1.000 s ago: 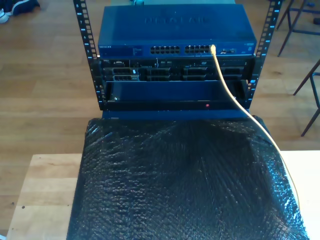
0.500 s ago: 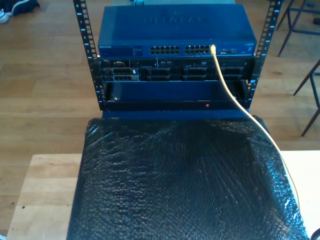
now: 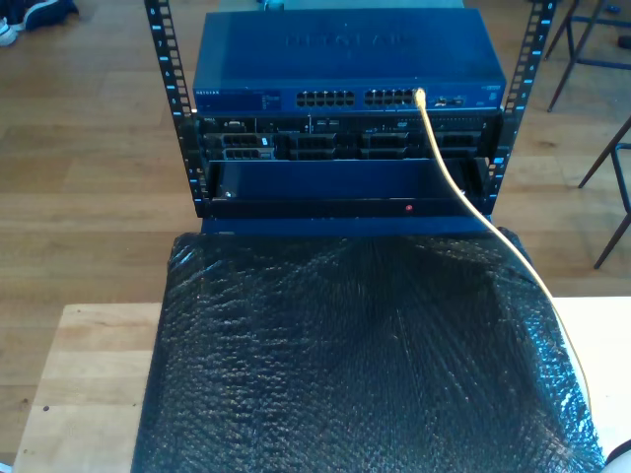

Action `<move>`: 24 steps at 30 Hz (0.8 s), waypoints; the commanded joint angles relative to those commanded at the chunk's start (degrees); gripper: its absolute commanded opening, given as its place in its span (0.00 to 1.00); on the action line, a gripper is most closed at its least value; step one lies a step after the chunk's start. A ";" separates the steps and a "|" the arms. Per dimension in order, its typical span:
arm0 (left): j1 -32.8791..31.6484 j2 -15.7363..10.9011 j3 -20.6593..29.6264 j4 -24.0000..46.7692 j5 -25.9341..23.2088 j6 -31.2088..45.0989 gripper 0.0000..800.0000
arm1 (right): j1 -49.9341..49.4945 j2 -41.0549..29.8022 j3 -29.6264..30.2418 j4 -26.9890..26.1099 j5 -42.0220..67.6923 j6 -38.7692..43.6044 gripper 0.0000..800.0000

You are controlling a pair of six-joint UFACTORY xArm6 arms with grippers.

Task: Grab the cable and plug it in

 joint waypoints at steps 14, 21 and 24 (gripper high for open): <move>0.00 0.00 0.00 0.00 0.00 0.00 1.00 | 0.00 -0.88 5.36 -0.53 -5.01 0.09 1.00; 0.00 0.00 0.00 0.00 0.00 0.00 1.00 | -0.18 1.67 7.74 -0.79 -9.32 -0.09 1.00; 0.00 0.00 0.00 0.00 0.00 0.00 1.00 | -0.09 2.11 8.44 -1.67 -10.29 -0.09 1.00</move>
